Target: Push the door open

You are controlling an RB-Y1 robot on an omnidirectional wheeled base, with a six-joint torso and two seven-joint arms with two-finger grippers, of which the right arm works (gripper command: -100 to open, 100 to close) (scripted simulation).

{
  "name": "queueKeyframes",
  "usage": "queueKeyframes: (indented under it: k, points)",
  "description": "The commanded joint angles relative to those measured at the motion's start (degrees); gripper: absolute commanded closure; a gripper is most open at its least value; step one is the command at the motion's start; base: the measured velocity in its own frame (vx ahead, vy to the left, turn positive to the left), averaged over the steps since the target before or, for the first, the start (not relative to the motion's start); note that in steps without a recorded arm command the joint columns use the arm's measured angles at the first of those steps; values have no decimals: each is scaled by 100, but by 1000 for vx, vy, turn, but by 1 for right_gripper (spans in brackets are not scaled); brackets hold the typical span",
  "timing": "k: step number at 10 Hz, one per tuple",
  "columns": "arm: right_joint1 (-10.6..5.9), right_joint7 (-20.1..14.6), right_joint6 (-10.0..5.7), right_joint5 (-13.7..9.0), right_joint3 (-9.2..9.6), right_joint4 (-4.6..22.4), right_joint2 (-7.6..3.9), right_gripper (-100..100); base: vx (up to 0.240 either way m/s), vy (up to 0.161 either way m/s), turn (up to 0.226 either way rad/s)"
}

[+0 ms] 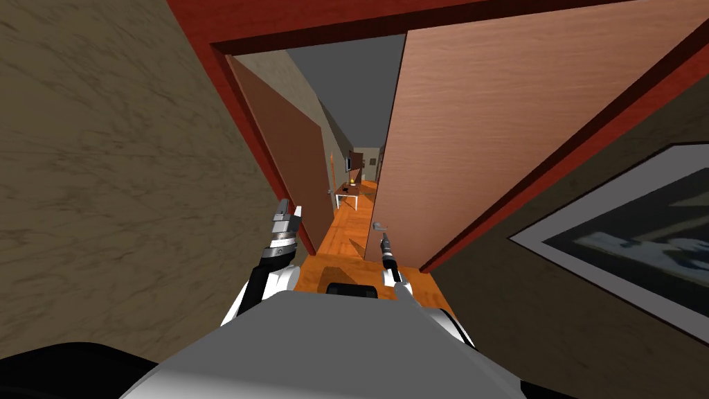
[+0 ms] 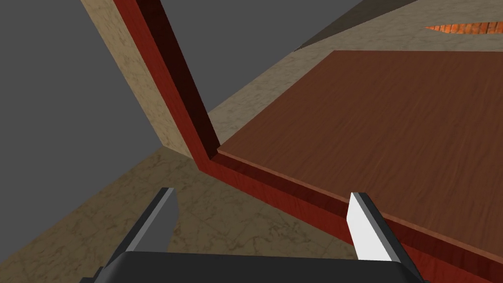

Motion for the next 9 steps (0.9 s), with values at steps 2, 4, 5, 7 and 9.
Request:
queueKeyframes:
  k: [2,4,5,7,9]
  points:
    - [5,13,-18,-14,-27,20,-2,-100,215,-12,26]
    - [8,22,-27,-26,-49,35,15,-100,219,-21,30]
    - [10,25,-30,-29,-55,40,25,-100,199,-11,23]
    - [2,24,-30,-27,-51,45,18,100,38,-2,1]
    - [2,24,-30,-27,-51,45,18,100,-23,-1,6]
